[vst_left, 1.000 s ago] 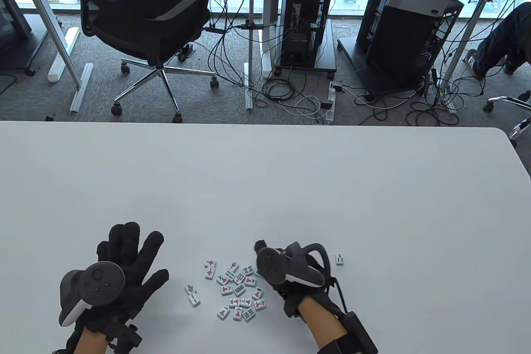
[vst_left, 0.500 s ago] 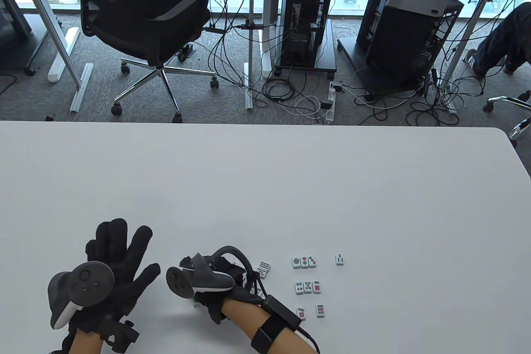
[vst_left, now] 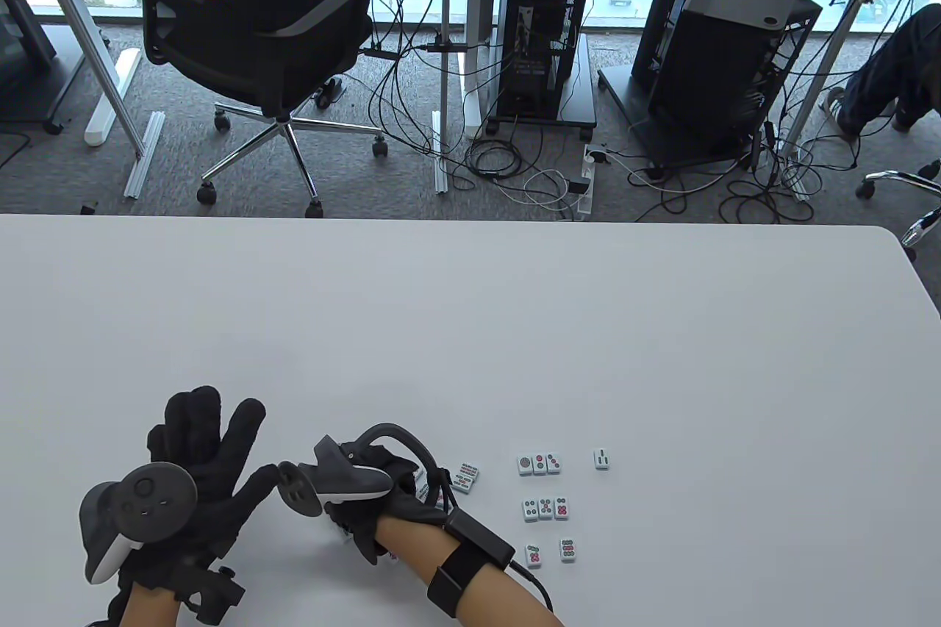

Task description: Mahjong suit sorting

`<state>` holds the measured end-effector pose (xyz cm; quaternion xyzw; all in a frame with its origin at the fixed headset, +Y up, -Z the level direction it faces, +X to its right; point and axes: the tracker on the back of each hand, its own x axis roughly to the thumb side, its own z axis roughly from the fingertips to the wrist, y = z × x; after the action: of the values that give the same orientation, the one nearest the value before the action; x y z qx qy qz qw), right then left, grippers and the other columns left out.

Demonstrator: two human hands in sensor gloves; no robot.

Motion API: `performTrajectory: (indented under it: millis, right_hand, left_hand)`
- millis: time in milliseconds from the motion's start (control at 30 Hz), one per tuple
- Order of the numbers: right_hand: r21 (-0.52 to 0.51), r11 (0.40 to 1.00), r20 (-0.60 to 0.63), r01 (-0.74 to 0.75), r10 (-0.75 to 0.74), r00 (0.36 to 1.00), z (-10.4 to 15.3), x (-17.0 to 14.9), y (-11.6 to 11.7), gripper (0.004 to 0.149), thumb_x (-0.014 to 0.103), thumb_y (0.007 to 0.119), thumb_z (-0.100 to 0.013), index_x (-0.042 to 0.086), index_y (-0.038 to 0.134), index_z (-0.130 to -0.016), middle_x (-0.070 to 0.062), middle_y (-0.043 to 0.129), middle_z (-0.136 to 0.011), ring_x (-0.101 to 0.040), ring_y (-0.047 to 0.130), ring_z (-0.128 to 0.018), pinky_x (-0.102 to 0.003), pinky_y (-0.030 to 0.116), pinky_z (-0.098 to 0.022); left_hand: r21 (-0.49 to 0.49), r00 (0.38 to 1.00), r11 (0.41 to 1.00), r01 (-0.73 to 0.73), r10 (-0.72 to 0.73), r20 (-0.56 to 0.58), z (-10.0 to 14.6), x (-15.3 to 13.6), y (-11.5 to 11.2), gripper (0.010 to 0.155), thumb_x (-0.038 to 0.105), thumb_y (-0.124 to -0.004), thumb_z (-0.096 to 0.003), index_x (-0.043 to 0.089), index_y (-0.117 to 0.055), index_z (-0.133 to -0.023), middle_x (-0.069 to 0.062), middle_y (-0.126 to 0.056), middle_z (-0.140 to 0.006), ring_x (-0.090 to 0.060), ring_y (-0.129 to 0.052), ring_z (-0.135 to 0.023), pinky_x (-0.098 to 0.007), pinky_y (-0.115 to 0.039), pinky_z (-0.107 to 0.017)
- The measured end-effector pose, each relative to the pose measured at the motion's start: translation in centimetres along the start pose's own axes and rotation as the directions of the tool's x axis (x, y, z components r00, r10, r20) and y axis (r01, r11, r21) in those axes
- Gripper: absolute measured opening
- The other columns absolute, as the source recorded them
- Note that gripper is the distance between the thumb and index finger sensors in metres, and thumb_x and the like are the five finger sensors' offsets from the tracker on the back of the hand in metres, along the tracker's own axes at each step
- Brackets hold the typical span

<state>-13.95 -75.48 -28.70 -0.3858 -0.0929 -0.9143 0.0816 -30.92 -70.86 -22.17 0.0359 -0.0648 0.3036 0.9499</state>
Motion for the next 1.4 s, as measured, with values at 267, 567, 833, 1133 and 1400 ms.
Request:
performTrajectory:
  millis: [267, 567, 833, 1133, 1400]
  right_hand:
    - [-0.097, 0.995, 0.042, -0.015, 0.019, 0.999, 1.0, -0.9, 0.1, 0.053, 0.033, 0.085, -0.044, 0.015, 0.076, -0.094, -0.003, 0.096, -0.045, -0.012, 0.089, -0.015, -0.026, 0.081, -0.012]
    - [-0.102, 0.995, -0.025, -0.021, 0.019, 1.000, 0.7, -0.1, 0.3, 0.062, 0.053, 0.082, -0.041, 0.007, 0.085, -0.081, -0.003, 0.097, -0.036, -0.010, 0.086, -0.007, -0.025, 0.078, -0.005]
    - [-0.067, 0.998, -0.017, 0.005, -0.006, 1.000, 0.2, 0.5, 0.7, 0.057, 0.039, 0.089, -0.040, 0.006, 0.081, -0.087, -0.001, 0.096, -0.040, -0.010, 0.087, -0.010, -0.025, 0.079, -0.007]
    - [-0.259, 0.957, 0.038, 0.127, -0.121, 0.992, 2.0, -2.4, -0.7, 0.059, 0.040, 0.090, -0.038, 0.005, 0.081, -0.085, -0.001, 0.096, -0.040, -0.010, 0.088, -0.011, -0.025, 0.080, -0.008]
    - [-0.259, 0.963, -0.152, 0.077, -0.119, 0.981, 8.7, -11.9, -3.8, 0.059, 0.038, 0.091, -0.039, 0.006, 0.080, -0.087, -0.002, 0.096, -0.044, -0.011, 0.089, -0.015, -0.026, 0.081, -0.011]
  left_hand:
    - [0.010, 1.000, 1.000, -0.010, 0.010, -0.003, 0.0, -0.1, 0.2, 0.080, 0.073, -0.058, -0.0462, 0.040, -0.029, -0.113, 0.016, 0.012, -0.111, -0.015, 0.021, -0.106, -0.055, 0.010, -0.071]
    - [0.017, 1.000, 1.000, -0.017, 0.017, -0.002, 0.1, -0.2, 0.3, 0.080, 0.073, -0.059, -0.0462, 0.040, -0.029, -0.113, 0.016, 0.012, -0.111, -0.015, 0.021, -0.106, -0.055, 0.010, -0.071]
    - [0.006, 1.000, 1.000, -0.021, 0.021, 0.004, 0.1, -0.1, 0.2, 0.080, 0.073, -0.058, -0.0460, 0.040, -0.029, -0.112, 0.016, 0.012, -0.111, -0.015, 0.022, -0.106, -0.055, 0.011, -0.071]
    - [0.004, 1.000, 1.000, -0.017, 0.017, 0.013, 0.1, -0.1, 0.2, 0.080, 0.073, -0.058, -0.0463, 0.040, -0.029, -0.113, 0.016, 0.012, -0.111, -0.015, 0.022, -0.106, -0.055, 0.011, -0.071]
    - [-0.008, 1.000, 1.000, -0.006, 0.006, 0.014, 0.0, 0.0, -0.1, 0.080, 0.073, -0.059, -0.0462, 0.040, -0.029, -0.113, 0.015, 0.012, -0.111, -0.015, 0.022, -0.106, -0.055, 0.010, -0.071]
